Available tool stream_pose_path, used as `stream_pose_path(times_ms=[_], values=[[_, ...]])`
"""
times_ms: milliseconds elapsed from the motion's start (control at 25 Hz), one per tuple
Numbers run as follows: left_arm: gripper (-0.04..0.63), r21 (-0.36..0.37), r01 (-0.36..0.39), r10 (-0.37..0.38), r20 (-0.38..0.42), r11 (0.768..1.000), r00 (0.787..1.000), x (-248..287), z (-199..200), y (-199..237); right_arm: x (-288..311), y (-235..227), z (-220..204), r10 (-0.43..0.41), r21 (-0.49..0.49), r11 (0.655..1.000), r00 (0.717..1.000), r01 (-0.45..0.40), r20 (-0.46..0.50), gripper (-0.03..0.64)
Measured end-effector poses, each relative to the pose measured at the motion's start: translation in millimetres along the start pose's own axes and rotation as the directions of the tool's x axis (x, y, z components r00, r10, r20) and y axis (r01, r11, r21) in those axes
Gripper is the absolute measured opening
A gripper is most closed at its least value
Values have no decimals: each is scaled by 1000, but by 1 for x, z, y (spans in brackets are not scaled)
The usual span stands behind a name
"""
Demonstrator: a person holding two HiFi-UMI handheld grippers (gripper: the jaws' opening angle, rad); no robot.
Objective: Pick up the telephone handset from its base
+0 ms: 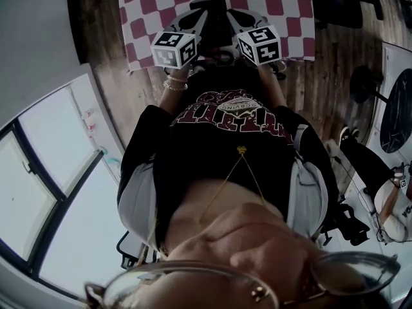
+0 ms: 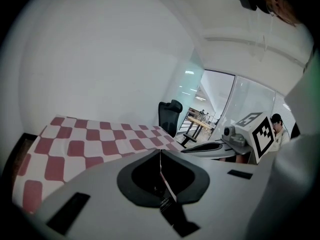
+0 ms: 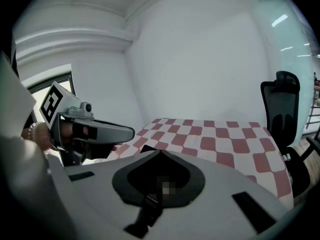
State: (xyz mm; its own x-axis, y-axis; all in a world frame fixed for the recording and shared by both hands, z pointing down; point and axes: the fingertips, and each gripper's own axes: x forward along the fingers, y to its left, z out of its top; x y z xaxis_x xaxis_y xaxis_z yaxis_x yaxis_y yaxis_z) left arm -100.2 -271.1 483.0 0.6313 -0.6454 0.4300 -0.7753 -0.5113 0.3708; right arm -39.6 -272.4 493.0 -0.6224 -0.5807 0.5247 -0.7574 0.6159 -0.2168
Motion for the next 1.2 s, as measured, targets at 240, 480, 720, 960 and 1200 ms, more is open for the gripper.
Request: stream_pose_path(times_ms=[240, 480, 720, 960, 1200], values=[[11, -41, -10, 9, -42, 999, 999, -10, -22, 14, 10, 4, -19, -16, 24, 1000, 999, 18, -52, 18], [11, -64, -17, 12, -78, 998, 997, -17, -42, 24, 19, 8, -33, -28, 45, 998, 996, 32, -85, 18], [11, -86, -21, 9, -130, 996, 991, -19, -67, 29, 26, 9, -53, -44, 67, 996, 991, 53, -126, 18], [11, -90, -63, 44, -195, 994, 980, -21, -90, 38, 34, 7, -77, -62, 66, 995, 981, 76, -185, 18], [12, -102, -112, 86, -229, 988, 969, -20, -106, 46, 40, 4, -97, -59, 61, 995, 970, 75, -236, 18]])
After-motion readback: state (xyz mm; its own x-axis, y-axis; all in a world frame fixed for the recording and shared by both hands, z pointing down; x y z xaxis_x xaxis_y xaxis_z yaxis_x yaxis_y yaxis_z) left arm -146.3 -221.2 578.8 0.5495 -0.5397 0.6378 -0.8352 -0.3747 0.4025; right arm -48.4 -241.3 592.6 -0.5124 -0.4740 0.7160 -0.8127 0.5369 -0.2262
